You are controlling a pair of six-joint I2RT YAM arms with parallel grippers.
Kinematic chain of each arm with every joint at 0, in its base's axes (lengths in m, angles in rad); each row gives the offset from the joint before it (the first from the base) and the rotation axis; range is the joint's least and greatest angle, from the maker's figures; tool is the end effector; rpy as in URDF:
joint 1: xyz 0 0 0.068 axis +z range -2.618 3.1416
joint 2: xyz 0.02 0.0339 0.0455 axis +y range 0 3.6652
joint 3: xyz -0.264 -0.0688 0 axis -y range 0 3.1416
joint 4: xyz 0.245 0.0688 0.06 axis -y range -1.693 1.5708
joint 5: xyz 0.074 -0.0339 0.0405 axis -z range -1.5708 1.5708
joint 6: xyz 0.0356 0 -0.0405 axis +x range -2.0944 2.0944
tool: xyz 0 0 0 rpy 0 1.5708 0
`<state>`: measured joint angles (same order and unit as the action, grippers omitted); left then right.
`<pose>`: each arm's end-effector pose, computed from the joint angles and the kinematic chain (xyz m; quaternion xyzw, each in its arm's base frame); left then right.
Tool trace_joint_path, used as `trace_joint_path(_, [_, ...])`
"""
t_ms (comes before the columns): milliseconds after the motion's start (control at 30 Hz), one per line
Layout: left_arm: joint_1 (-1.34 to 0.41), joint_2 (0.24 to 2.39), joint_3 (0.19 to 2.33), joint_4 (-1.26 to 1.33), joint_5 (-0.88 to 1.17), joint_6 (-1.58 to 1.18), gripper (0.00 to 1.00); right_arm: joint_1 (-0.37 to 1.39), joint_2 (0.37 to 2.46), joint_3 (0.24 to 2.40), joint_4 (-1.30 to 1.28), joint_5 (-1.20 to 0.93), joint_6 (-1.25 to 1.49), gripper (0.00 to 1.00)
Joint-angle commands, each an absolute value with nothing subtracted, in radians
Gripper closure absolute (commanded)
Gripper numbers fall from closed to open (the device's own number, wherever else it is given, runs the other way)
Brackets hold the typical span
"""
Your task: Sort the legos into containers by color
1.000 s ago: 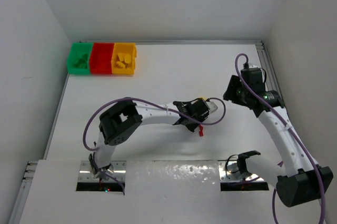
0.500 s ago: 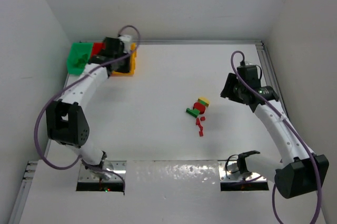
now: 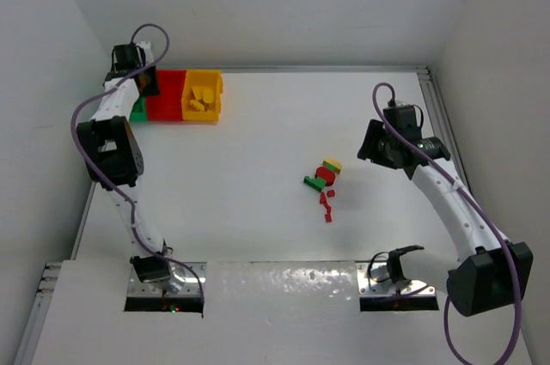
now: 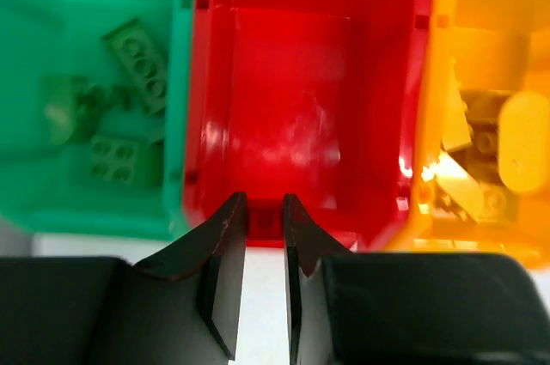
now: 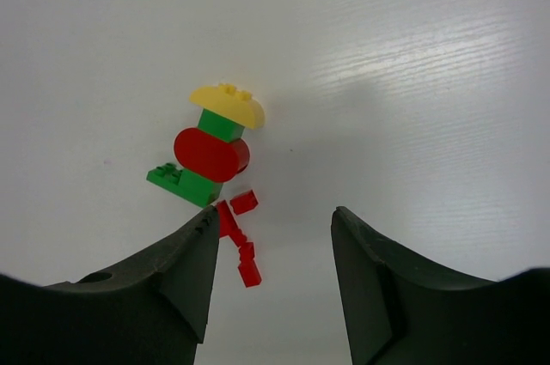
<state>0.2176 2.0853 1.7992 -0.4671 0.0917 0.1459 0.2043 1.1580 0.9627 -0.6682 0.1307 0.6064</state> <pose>0.4711 0.1008 0.2569 -0.0146 0.9167 0.0304 0.3981 0.2331 0.0436 0.2836 0.2091 0.9127 0.0800 0.3417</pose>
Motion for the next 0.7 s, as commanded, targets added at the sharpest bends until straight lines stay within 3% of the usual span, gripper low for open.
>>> trace_joint_path(0, [0.209,2.185,1.919,-0.411,0.107,0.17,1.0,0.201,1.152,0.957,-0.686,0.155,0.609,0.46])
trace_joint_path(200, [0.209,2.241,1.951,-0.364,0.163,0.144,0.94,0.201,1.149,0.965,-0.706,0.173,0.609,0.46])
trace_joint_path(267, [0.209,2.252,1.954,-0.357,0.16,0.149,0.75,0.201,1.149,0.968,-0.706,0.176,0.607,0.46])
trace_joint_path(300, [0.206,2.249,1.951,-0.365,0.155,0.166,0.51,0.201,1.149,0.971,-0.706,0.178,0.604,0.46])
trace_joint_path(333, [0.204,2.249,1.951,-0.365,0.155,0.167,0.48,0.201,1.149,0.971,-0.706,0.178,0.604,0.46])
trace_joint_path(667, [0.14,2.077,1.898,-0.341,0.103,0.152,0.43,0.201,1.155,0.977,-0.698,0.143,0.595,0.46])
